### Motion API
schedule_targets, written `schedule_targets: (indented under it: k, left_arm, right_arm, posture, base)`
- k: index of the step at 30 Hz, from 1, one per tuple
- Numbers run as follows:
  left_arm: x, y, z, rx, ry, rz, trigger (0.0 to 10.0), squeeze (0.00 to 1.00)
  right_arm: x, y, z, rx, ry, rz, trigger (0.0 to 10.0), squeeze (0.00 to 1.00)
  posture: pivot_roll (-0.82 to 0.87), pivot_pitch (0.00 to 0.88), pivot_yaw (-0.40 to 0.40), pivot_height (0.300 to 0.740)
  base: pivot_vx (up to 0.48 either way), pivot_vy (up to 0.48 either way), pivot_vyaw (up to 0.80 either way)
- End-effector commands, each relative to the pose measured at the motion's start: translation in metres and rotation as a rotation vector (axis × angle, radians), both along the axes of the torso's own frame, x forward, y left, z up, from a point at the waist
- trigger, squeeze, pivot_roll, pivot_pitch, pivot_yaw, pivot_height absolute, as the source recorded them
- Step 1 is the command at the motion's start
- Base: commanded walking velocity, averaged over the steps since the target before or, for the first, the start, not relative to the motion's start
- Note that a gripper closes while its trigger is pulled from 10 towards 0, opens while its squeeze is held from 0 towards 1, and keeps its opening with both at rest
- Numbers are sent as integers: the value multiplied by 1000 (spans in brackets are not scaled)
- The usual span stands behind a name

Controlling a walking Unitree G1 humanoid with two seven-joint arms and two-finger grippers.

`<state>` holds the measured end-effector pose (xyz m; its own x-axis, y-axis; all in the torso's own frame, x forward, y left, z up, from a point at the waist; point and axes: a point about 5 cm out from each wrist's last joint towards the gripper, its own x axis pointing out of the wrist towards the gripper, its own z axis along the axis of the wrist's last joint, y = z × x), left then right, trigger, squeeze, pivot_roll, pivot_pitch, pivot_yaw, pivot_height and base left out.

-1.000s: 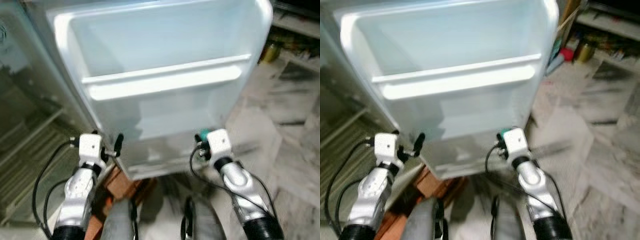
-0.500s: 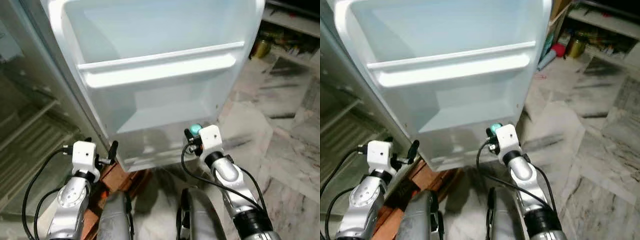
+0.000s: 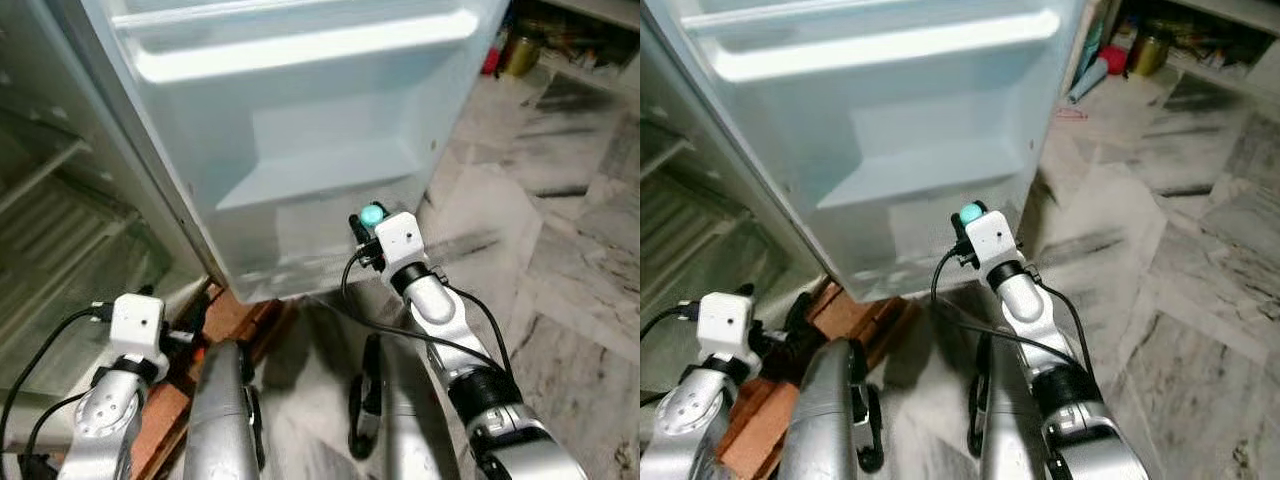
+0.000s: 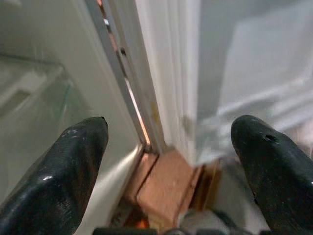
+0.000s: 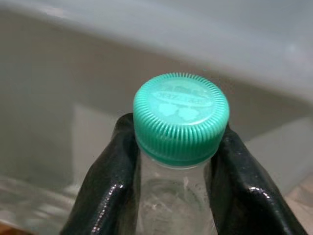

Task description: Restocking fridge

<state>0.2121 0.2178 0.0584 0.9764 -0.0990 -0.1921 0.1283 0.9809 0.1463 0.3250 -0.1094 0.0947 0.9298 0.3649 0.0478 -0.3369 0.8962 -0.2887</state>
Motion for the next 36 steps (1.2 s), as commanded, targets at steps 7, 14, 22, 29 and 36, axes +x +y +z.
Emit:
schedule_targets:
  k: [7, 14, 22, 29, 36]
  left_arm:
    - [-21, 16, 15, 50, 13, 21, 10000, 0]
    - [-35, 18, 21, 64, 28, 30, 10000, 0]
    - [-42, 20, 26, 74, 49, 35, 10000, 0]
    - [-40, 23, 27, 86, 62, 31, 10000, 0]
    - [-35, 22, 27, 87, 62, 22, 10000, 0]
  right_arm:
    - [28, -3, 12, -36, -28, -95, 10000, 0]
    - [33, -3, 6, -120, 1, -104, 10000, 0]
    - [30, -16, -21, -59, 234, -225, 10000, 0]
    - [31, -41, -24, 56, 299, -359, 10000, 263]
    - [36, -57, -14, 53, 253, -412, 10000, 1000]
  posture:
    - [244, 291, 21, 581]
    - [275, 325, 17, 581]
    - [299, 348, 30, 581]
    - [290, 349, 42, 581]
    - [276, 338, 46, 581]
  base:
    - [0, 0, 0]
    - [0, 0, 0]
    - [0, 0, 0]
    - [0, 0, 0]
    - [0, 0, 0]
